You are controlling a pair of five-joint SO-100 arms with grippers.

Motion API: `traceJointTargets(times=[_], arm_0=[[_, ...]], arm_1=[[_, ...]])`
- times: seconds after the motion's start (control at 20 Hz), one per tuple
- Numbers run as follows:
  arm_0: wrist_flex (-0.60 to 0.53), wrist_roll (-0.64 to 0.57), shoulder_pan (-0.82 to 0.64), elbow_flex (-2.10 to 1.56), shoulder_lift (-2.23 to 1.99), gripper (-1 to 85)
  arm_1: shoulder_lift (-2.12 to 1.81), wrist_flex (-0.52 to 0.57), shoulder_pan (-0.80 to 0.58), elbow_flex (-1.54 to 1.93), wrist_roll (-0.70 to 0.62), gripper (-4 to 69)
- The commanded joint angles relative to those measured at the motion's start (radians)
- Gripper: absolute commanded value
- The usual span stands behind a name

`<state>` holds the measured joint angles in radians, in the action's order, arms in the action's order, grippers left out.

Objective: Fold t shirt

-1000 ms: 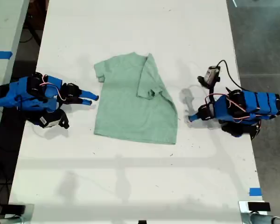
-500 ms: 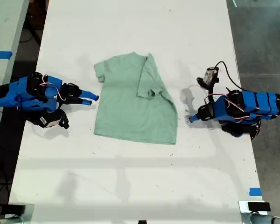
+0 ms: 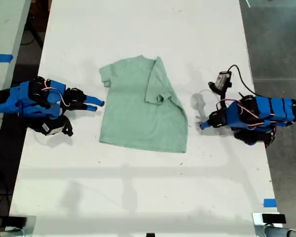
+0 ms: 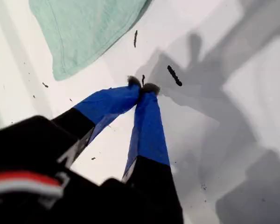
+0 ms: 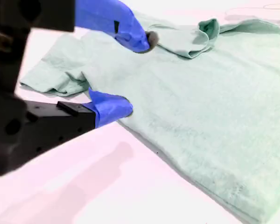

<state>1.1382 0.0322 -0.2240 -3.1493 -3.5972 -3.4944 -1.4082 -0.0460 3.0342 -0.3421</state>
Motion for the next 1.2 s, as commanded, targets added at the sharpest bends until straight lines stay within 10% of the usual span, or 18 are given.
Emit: traceJointTargets(times=[0.0,1.15], arm_0=[[-0.021,0.014,-0.009,0.009,-0.008,18.0],[-0.032,0.202,-0.006,0.025,-0.008,17.5]], arm_1=[[-0.011,0.017,0.011,0.044,0.006,1.5],[-0.011,0.017,0.014,0.044,0.006,1.5]])
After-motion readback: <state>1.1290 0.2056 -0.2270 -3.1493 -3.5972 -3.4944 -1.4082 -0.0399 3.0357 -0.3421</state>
